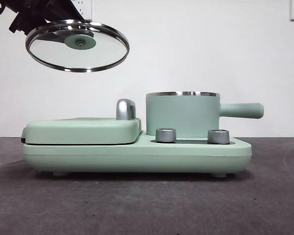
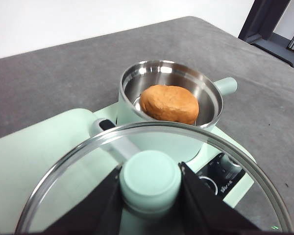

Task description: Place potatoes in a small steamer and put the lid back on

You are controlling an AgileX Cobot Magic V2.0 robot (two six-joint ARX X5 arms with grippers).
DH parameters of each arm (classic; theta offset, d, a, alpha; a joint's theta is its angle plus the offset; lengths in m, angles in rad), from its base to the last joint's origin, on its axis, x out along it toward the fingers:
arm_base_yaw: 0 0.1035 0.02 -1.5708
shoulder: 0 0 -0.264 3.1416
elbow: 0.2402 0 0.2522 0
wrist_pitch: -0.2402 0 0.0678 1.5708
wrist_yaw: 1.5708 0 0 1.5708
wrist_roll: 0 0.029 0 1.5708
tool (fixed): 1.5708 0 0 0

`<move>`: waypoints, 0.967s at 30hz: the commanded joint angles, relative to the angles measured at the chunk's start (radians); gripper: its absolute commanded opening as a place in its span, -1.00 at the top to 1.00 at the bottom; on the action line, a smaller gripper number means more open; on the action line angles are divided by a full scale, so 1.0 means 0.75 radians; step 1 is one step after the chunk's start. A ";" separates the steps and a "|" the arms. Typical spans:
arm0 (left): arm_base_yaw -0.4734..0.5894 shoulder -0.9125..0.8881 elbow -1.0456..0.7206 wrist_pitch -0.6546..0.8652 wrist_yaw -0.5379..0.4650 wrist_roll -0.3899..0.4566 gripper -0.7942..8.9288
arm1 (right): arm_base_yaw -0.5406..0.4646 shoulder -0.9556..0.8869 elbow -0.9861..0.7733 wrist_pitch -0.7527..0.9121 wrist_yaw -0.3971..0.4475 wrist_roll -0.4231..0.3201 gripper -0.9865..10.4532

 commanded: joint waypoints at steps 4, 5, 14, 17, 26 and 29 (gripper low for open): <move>-0.045 -0.003 0.018 0.094 0.014 0.068 0.81 | 0.007 -0.247 -0.279 0.037 -0.004 0.028 0.23; -0.056 -0.003 0.018 0.098 0.014 0.086 0.81 | 0.007 -0.290 -0.328 0.039 -0.004 0.028 0.23; -0.137 0.039 0.018 0.211 -0.007 0.108 0.81 | 0.007 -0.622 -0.666 0.052 -0.035 0.021 0.24; -0.170 0.070 0.019 0.274 -0.044 0.108 0.81 | 0.007 -0.728 -0.755 0.063 -0.063 0.012 0.24; -0.251 0.248 0.103 0.398 -0.077 0.099 0.81 | 0.007 -0.949 -0.864 0.058 -0.055 0.032 0.24; -0.272 0.338 0.175 0.405 -0.082 0.100 0.81 | 0.007 -0.962 -0.864 0.043 -0.049 0.034 0.24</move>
